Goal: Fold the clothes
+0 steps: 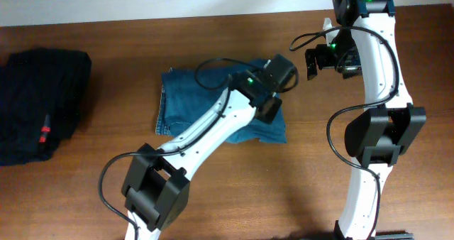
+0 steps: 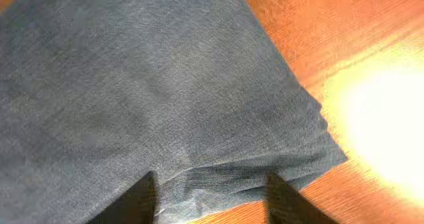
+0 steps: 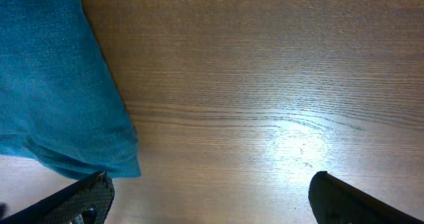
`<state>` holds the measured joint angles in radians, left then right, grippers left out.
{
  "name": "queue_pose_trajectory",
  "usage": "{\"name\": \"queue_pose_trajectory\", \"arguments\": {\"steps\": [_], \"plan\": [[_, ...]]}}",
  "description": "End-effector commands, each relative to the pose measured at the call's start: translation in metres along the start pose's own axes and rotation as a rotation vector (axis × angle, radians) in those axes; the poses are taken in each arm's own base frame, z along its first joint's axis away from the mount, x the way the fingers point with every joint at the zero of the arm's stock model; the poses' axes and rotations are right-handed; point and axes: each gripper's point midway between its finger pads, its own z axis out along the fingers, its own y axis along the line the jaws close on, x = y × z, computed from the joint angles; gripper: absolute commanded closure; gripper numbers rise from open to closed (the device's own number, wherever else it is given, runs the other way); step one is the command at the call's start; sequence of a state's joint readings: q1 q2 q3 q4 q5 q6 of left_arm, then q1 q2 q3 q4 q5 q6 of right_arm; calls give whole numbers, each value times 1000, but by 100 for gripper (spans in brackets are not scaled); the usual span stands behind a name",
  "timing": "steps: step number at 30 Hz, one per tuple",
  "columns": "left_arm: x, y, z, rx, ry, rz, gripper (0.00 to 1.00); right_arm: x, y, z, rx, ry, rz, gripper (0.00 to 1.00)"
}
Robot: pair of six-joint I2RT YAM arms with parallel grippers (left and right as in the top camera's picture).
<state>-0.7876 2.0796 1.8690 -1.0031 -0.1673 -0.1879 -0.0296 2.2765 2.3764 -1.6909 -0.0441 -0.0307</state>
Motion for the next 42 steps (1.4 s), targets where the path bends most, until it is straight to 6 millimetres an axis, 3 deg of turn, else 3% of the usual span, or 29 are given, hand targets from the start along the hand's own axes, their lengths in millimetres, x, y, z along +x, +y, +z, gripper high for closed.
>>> {"name": "queue_pose_trajectory", "arguments": {"steps": [1, 4, 5, 12, 23, 30, 37, 42], "plan": [[1, 21, 0, -76, 2, -3, 30, 3, 0, -17, 13, -40, -1, 1], [0, 30, 1, -100, 0, -15, 4, 3, 0, -17, 13, -40, -1, 1], [0, 33, 1, -102, 1, -19, 1, 3, 0, -17, 13, -40, -1, 1], [10, 37, 5, -106, 39, -20, 1, 3, 0, -17, 13, -40, -1, 1], [20, 12, 11, -80, 58, 105, 1, 3, 0, -17, 13, -40, -1, 1], [19, -18, 25, -41, 2, 109, 1, 3, 0, -17, 13, -40, -1, 1], [33, -34, 44, -27, -9, -87, 1, 3, 0, -17, 13, -40, -1, 1], [27, -65, 44, 14, -76, -72, 1, 3, 0, -17, 13, -40, -1, 1]]}}
